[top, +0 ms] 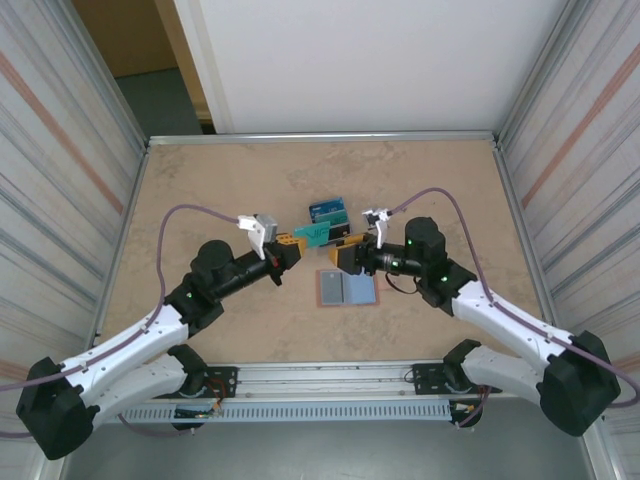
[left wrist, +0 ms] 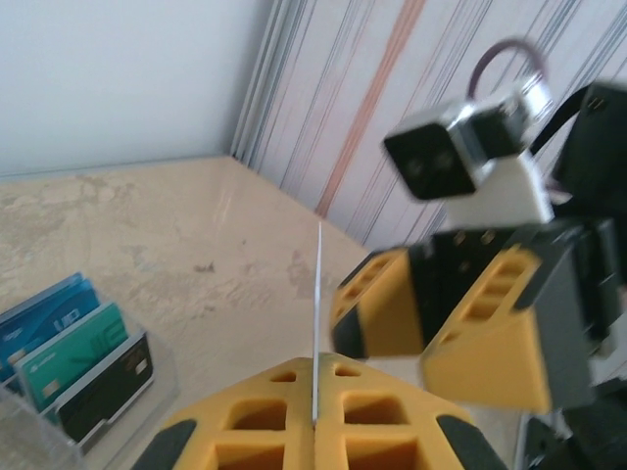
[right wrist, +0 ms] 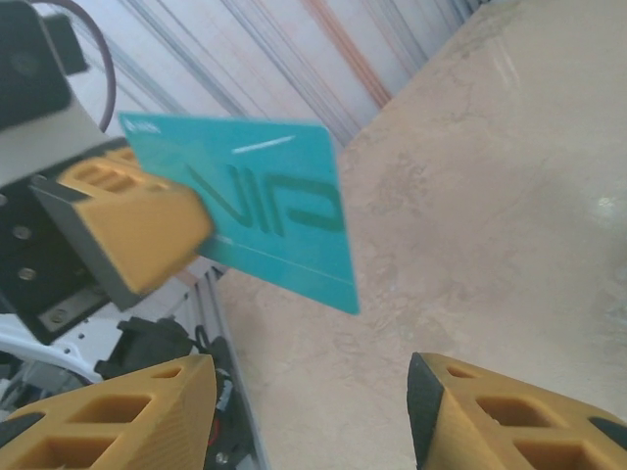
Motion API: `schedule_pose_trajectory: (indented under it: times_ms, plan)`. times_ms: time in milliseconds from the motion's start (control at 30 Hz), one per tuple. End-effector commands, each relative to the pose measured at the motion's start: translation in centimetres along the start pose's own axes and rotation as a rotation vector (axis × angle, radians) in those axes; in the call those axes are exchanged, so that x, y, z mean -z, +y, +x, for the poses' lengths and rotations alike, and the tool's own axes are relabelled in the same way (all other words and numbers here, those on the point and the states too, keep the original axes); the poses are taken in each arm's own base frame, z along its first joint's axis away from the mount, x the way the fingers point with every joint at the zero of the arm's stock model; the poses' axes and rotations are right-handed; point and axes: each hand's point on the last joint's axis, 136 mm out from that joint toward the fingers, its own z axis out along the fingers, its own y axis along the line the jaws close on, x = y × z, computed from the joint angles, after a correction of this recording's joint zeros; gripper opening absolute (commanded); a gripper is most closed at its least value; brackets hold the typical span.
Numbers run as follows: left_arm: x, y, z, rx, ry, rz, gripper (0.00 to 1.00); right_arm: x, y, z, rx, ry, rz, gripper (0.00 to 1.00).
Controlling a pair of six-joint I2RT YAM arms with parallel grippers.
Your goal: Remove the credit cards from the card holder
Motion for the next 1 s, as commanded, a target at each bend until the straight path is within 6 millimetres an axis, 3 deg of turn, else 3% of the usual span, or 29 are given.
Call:
schedule_pose_trajectory:
  times_ms: [0, 433, 467, 533, 567, 733, 967]
  plan:
    - [0.3, -1.3, -2.3, 0.071, -0.091, 0.068, 0.0, -0.6, 2.5, -2.5, 0.039, -0.048, -0.1, 0.54]
    - [-0.4, -2.6, -1.4, 0.132, -0.063, 0.166, 0.0, -0.4, 4.6, -4.7, 0.089, -0.103, -0.175, 0.5]
    - [-0.5, -2.6, -1.4, 0.135, -0.06, 0.17, 0.0, -0.4, 4.6, -4.8, 0.092, -0.107, -0.176, 0.46]
    - [-0.6, -2.5, -1.2, 0.138, -0.053, 0.168, 0.0, -0.3, 4.9, -5.0, 0.099, -0.11, -0.183, 0.19]
    - [-0.6, -2.4, -1.1, 0.14, -0.05, 0.164, 0.0, -0.2, 5.0, -5.0, 0.102, -0.112, -0.185, 0.13]
    - [-0.4, -1.7, -0.9, 0.132, -0.025, 0.13, 0.01, 0.4, 5.1, -4.3, 0.128, -0.089, -0.171, 0.0]
    - [0.5, -1.9, -1.4, 0.009, 0.055, 0.118, 0.44, 1.1, 4.1, -2.5, 0.163, 0.009, -0.078, 0.0]
